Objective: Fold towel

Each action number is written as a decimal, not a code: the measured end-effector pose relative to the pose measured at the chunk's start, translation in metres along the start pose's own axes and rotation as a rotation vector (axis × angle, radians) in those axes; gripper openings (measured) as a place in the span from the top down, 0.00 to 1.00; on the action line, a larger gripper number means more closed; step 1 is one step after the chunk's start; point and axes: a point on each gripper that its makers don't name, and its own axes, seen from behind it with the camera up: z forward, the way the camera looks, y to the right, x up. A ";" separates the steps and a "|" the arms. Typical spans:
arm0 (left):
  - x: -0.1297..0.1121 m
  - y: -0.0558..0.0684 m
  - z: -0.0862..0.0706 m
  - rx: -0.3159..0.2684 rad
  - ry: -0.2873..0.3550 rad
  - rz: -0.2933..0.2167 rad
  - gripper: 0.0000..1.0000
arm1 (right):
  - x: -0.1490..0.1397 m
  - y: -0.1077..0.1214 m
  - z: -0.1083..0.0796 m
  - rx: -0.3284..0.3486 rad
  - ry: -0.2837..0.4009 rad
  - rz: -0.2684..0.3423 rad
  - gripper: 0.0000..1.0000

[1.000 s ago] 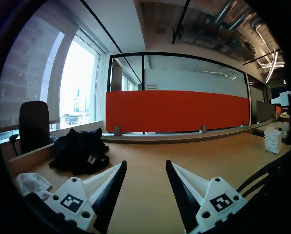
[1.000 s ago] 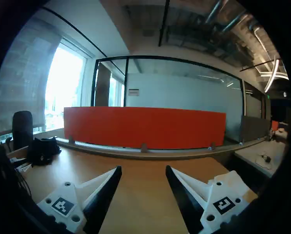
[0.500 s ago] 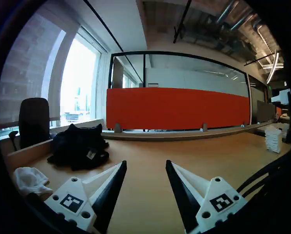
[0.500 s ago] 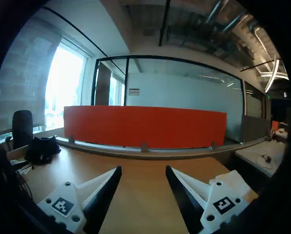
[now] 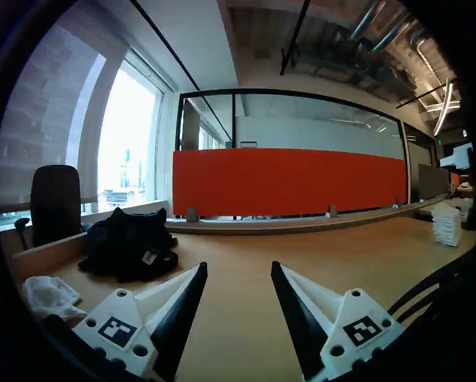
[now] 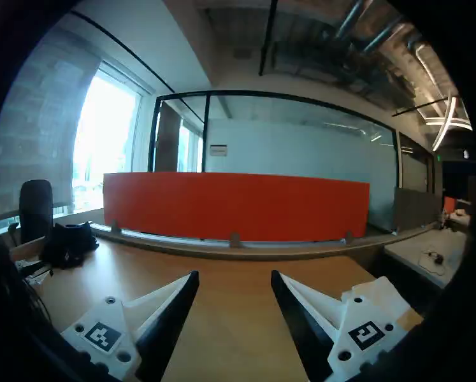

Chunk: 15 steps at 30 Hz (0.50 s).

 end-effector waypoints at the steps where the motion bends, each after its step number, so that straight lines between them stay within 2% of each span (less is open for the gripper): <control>1: 0.000 0.000 0.000 0.000 0.000 0.000 0.27 | 0.000 0.001 0.000 0.000 0.001 0.000 0.13; 8: -0.001 0.001 0.000 0.000 0.000 0.000 0.27 | -0.002 0.009 0.002 -0.004 0.013 -0.001 0.13; 15: -0.001 0.001 -0.001 0.000 0.000 0.000 0.27 | -0.001 0.021 0.001 -0.010 0.036 -0.030 0.13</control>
